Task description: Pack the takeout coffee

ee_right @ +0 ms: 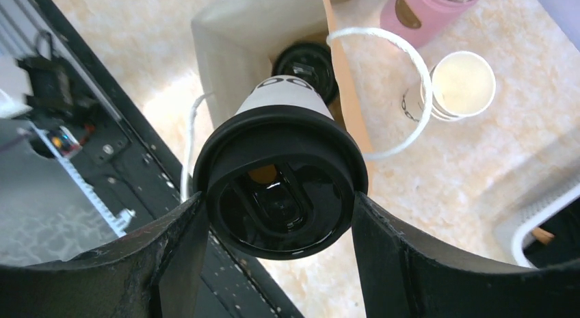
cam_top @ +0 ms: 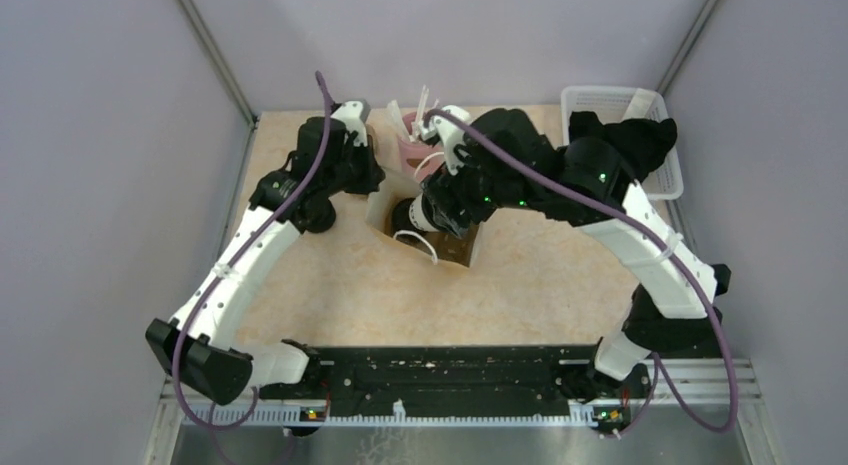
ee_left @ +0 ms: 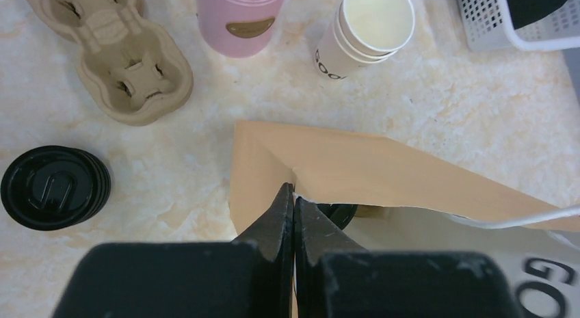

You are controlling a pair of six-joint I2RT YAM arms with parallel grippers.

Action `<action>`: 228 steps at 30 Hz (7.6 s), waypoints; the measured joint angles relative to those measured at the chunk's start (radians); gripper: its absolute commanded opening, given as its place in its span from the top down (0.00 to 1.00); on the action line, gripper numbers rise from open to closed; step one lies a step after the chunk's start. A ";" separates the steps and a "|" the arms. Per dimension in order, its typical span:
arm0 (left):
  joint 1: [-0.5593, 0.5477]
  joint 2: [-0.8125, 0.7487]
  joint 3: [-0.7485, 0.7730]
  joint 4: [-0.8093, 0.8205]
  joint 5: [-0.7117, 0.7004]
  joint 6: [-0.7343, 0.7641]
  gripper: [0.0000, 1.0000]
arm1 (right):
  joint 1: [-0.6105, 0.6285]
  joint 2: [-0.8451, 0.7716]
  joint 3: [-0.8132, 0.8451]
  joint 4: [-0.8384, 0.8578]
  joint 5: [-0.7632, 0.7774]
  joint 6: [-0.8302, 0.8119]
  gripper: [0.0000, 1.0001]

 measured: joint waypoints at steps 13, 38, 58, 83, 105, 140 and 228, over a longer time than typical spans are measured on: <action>0.000 -0.223 -0.291 0.224 0.035 0.001 1.00 | 0.270 0.138 -0.086 -0.038 0.385 -0.047 0.71; 0.000 -0.472 -0.602 0.444 0.052 -0.014 1.00 | 0.364 0.160 -0.408 -0.005 0.610 -0.061 0.78; 0.000 -0.613 -0.716 0.475 0.054 -0.070 1.00 | 0.319 0.069 -0.649 0.248 0.492 -0.240 0.80; 0.000 -0.629 -0.736 0.476 0.125 -0.059 1.00 | 0.177 -0.013 -0.943 0.521 0.472 -0.373 0.83; -0.003 -0.614 -0.700 0.416 0.162 0.027 1.00 | 0.122 -0.113 -1.066 0.703 0.433 -0.418 0.85; -0.003 -0.491 -0.540 0.251 0.123 0.047 1.00 | 0.094 -0.079 -1.056 0.672 0.470 -0.490 0.85; 0.032 -0.003 0.015 -0.280 0.105 -0.112 0.93 | -0.017 0.196 -0.548 0.218 0.092 -0.201 0.16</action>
